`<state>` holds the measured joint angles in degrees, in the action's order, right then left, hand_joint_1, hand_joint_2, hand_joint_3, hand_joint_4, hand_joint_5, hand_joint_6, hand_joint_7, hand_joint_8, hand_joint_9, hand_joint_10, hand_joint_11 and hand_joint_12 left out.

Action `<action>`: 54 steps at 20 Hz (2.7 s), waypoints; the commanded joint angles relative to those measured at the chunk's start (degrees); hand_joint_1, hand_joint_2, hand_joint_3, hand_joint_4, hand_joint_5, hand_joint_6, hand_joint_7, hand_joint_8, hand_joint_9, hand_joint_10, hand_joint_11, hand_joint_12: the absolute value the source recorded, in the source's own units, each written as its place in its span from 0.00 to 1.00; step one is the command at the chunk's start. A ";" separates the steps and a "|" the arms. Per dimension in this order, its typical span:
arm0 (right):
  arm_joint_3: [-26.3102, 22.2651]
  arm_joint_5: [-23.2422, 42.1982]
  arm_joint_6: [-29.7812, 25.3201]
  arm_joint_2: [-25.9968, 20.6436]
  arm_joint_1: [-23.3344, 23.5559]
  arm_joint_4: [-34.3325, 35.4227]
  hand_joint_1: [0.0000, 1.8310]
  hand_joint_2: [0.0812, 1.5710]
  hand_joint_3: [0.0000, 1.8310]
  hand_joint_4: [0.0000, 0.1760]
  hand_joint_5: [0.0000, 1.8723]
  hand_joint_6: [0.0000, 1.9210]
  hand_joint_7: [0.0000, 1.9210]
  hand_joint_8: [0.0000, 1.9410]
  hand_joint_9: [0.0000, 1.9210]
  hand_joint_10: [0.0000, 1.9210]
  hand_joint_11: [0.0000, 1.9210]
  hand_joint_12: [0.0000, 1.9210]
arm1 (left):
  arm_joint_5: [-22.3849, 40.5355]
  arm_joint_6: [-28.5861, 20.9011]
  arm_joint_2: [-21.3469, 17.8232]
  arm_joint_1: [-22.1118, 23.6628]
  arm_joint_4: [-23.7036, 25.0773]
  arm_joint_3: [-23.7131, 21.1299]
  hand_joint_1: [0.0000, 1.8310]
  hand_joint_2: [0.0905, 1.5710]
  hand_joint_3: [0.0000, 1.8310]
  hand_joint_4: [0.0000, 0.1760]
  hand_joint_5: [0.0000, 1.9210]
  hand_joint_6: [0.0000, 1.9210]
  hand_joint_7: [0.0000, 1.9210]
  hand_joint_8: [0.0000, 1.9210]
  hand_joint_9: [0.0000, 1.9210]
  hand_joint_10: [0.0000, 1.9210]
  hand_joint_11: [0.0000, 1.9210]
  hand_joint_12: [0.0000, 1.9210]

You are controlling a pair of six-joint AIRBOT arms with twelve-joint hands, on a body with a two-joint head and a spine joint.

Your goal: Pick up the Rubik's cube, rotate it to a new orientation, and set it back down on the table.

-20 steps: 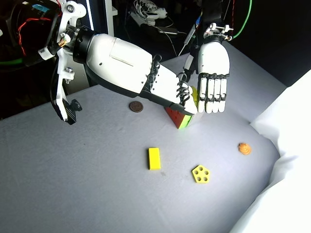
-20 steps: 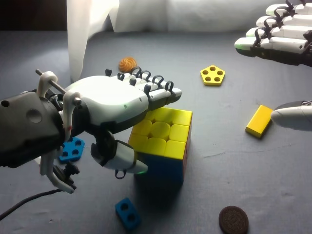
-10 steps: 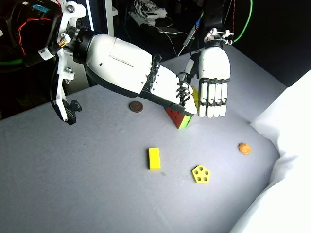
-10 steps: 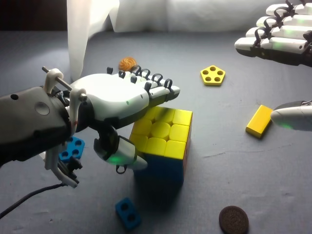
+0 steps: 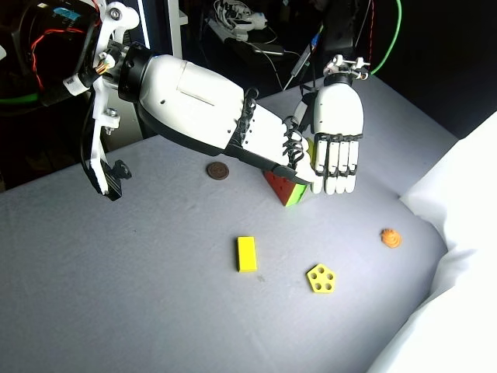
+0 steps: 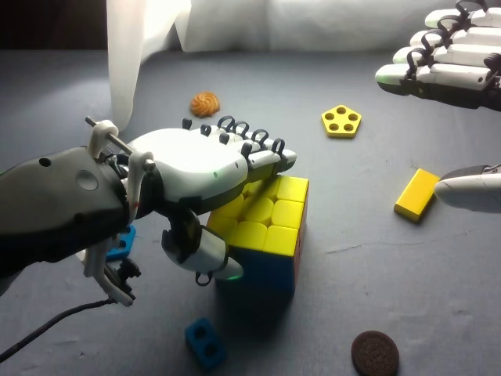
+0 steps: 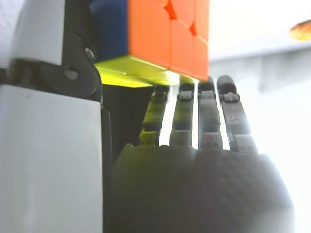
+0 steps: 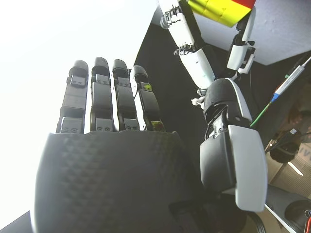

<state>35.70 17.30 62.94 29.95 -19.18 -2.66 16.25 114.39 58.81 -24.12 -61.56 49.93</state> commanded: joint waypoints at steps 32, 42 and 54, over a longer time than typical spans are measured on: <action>-0.46 18.64 7.55 1.98 -8.80 6.43 0.09 0.79 0.00 0.00 0.04 0.01 0.07 0.00 0.07 0.01 0.00 0.00 | 2.77 5.42 2.24 -0.26 -4.47 2.86 0.57 0.57 0.00 0.00 0.08 0.69 0.00 0.89 0.08 0.93 0.04 0.92; -0.55 20.96 22.40 2.81 -8.31 16.32 0.10 0.79 0.00 0.00 0.04 0.00 0.06 0.00 0.06 0.00 0.00 0.00 | 2.57 14.44 0.05 3.64 -14.65 1.24 0.65 0.62 0.01 0.00 0.08 0.90 0.03 0.95 0.04 1.00 0.03 1.00; -5.28 11.65 18.11 2.09 -0.94 18.82 0.09 0.79 0.00 0.00 0.05 0.00 0.08 0.00 0.06 0.00 0.00 0.00 | 6.69 36.59 -1.86 15.98 -39.78 -4.26 0.63 0.58 0.00 0.00 0.11 0.83 0.04 0.93 0.08 0.95 0.00 0.98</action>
<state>30.39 22.76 81.06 32.21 -20.86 16.91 23.73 151.28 57.58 -8.88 -102.85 45.80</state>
